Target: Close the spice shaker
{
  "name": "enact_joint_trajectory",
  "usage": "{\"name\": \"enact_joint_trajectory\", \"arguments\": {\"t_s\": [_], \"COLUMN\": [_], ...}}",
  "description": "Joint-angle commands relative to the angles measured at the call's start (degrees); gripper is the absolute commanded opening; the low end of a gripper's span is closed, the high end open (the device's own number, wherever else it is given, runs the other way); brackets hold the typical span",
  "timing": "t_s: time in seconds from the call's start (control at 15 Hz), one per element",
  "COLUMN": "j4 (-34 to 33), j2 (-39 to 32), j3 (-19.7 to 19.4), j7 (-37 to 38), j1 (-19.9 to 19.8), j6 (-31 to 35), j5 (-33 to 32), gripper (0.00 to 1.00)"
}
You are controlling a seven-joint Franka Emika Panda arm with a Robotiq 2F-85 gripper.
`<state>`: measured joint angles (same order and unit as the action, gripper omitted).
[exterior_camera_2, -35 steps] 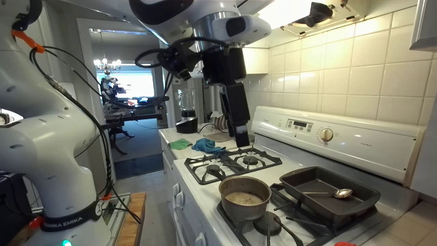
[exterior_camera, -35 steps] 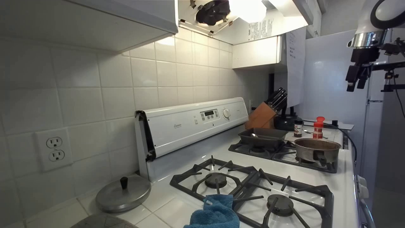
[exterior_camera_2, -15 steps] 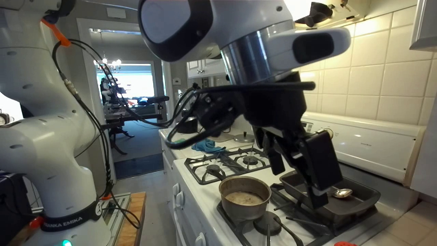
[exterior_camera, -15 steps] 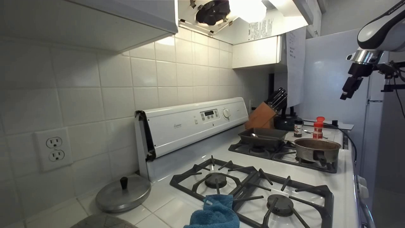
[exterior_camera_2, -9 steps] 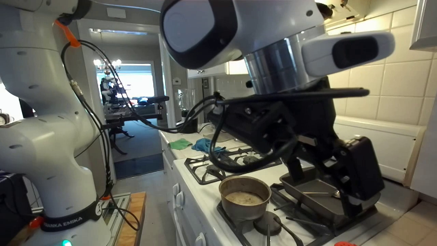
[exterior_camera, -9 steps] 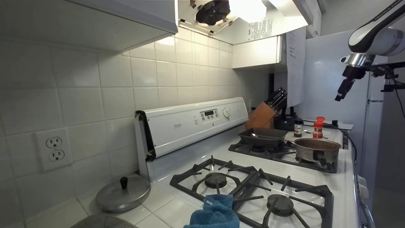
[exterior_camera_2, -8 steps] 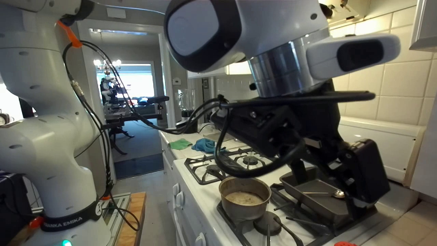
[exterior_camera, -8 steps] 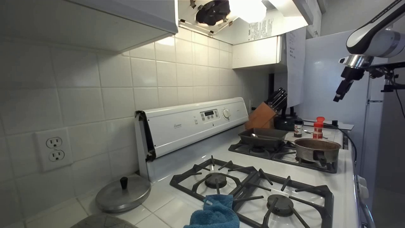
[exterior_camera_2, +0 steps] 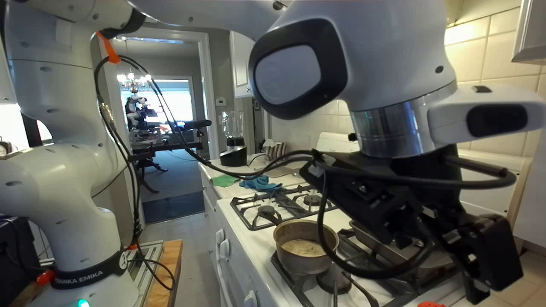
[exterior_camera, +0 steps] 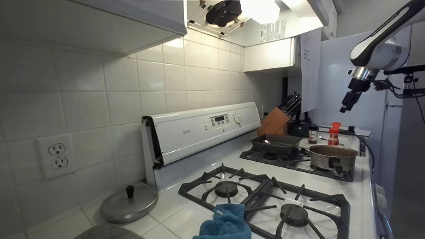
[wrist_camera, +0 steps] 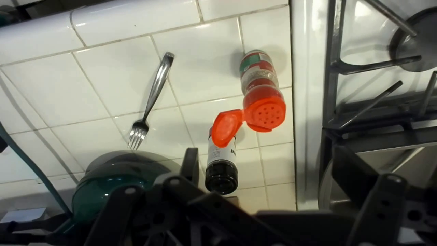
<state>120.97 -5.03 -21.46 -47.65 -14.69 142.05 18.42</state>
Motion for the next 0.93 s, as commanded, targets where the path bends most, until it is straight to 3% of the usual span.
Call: {"name": "enact_joint_trajectory", "arguments": {"t_s": [0.0, 0.87], "j4": [-2.98, -2.82], "j2": [-3.4, -6.77], "j3": [3.06, 7.53], "j7": [-1.3, -3.64], "j1": [-3.16, -7.12], "j6": [-0.06, 3.77], "j5": [2.79, 1.96], "gripper": [1.0, 1.0]}}
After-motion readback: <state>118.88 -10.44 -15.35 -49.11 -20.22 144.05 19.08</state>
